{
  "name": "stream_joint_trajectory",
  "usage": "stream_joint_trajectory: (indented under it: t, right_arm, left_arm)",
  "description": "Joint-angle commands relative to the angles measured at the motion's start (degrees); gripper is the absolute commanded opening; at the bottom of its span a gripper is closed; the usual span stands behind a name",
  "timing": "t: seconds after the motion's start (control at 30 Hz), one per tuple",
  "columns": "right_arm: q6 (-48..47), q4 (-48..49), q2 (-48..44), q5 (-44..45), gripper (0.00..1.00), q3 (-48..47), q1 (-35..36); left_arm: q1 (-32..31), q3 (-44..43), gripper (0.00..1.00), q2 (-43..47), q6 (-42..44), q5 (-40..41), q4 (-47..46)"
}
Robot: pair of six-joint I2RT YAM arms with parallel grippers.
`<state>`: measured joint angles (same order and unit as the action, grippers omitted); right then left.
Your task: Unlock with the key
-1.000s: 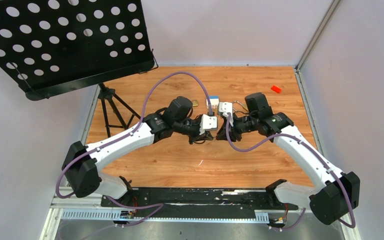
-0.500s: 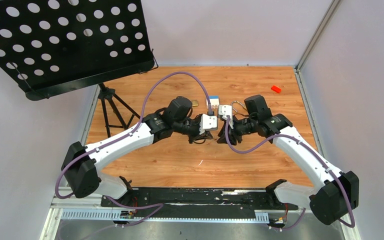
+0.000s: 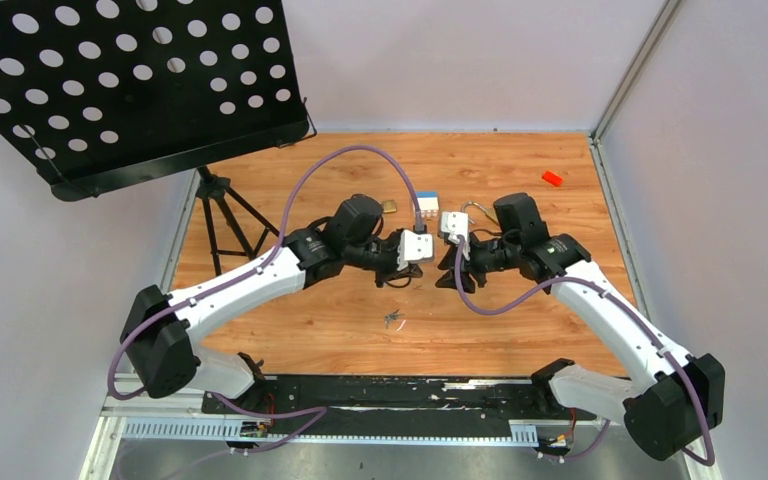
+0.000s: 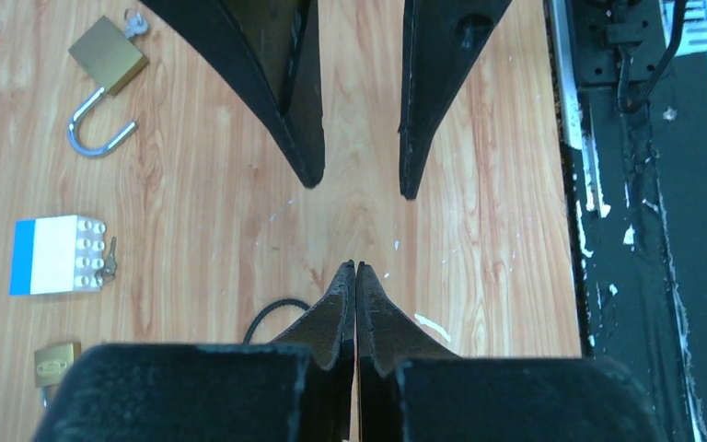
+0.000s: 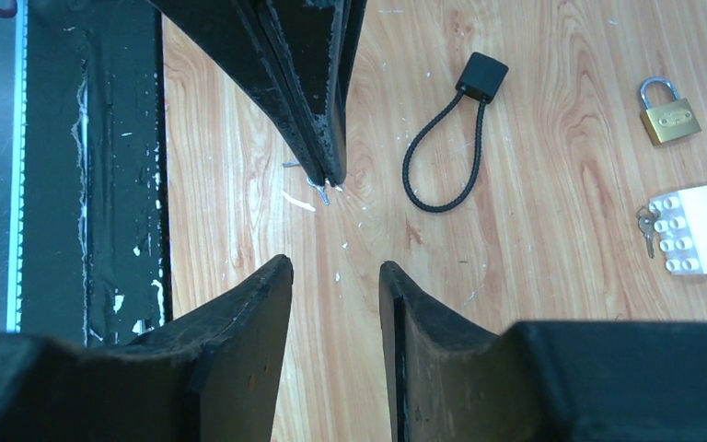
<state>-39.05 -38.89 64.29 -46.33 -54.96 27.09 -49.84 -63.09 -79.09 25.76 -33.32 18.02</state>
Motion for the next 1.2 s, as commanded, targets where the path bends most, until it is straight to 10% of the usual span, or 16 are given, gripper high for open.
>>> stream_joint_trajectory:
  t: [0.0,0.17,0.33,1.17]
  right_arm:
    - [1.1,3.5,-1.6,1.9,0.41,1.7,0.0]
    - [1.8,3.7,-3.9,4.9,0.41,3.3,-0.3]
    - [2.1,3.4,-7.1,6.2,0.40,4.3,-1.9]
    - [1.0,2.1,-10.4,7.2,0.38,7.0,-3.4]
  left_arm:
    - [-0.3,1.2,0.00,0.1,4.1,3.6,2.7]
    - [-0.2,4.0,0.40,-3.8,7.2,7.8,6.1]
    - [-0.2,5.9,0.59,-9.3,8.3,8.0,6.4]
    - [-0.7,4.6,0.37,-20.4,9.8,7.7,10.5]
